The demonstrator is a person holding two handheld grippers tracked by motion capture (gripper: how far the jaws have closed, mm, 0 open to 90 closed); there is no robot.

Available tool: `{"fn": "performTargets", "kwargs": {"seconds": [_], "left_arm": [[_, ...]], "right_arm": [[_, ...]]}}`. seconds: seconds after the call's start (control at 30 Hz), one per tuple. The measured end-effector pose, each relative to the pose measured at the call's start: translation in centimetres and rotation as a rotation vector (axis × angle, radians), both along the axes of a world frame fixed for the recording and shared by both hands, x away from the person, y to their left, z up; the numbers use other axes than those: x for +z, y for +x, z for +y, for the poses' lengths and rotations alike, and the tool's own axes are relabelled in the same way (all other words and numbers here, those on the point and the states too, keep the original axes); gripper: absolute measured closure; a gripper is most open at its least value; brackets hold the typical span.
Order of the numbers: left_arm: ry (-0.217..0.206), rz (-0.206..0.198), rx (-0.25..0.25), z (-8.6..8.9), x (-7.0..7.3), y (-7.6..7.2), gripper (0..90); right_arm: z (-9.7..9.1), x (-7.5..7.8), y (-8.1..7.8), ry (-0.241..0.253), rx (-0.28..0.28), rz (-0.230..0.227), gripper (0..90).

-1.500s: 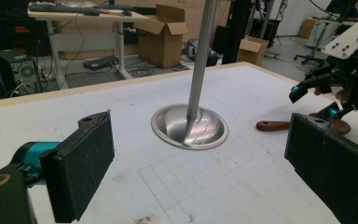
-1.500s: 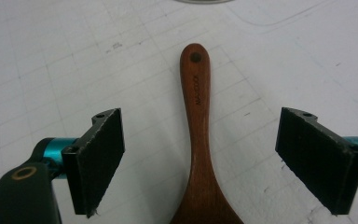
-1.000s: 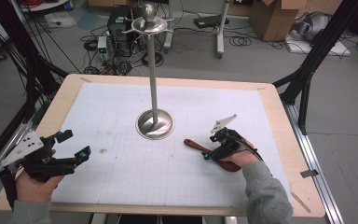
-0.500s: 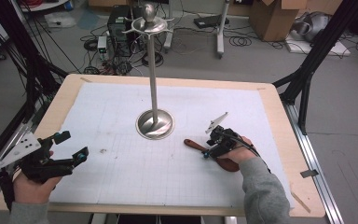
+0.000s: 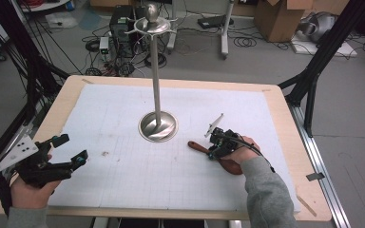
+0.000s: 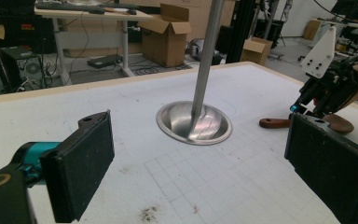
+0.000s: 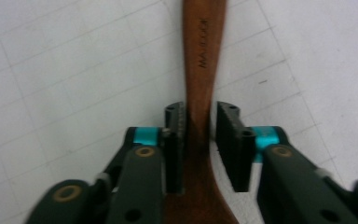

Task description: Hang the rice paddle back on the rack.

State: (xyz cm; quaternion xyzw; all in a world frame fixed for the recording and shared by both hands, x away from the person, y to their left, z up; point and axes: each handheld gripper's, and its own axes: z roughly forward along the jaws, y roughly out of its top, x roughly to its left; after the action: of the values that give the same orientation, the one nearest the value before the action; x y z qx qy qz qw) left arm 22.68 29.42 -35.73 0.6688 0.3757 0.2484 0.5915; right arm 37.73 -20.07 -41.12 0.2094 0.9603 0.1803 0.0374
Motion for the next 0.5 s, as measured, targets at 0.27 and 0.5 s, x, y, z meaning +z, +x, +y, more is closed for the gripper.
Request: {"fn": "performTargets", "kwargs": {"seconds": [0.27, 0.5], "left_arm": [[-0.005, -0.001, 0.006, 0.16, 0.07, -0.21, 8.6], [-0.001, -0.003, 0.005, 0.04, 0.13, -0.25, 8.6]], "right_arm": [[0.29, 0.13, -0.22, -0.022, -0.018, -0.003, 77.5], [-0.54, 0.70, -0.53, 0.052, -0.059, -0.018, 77.6]]}}
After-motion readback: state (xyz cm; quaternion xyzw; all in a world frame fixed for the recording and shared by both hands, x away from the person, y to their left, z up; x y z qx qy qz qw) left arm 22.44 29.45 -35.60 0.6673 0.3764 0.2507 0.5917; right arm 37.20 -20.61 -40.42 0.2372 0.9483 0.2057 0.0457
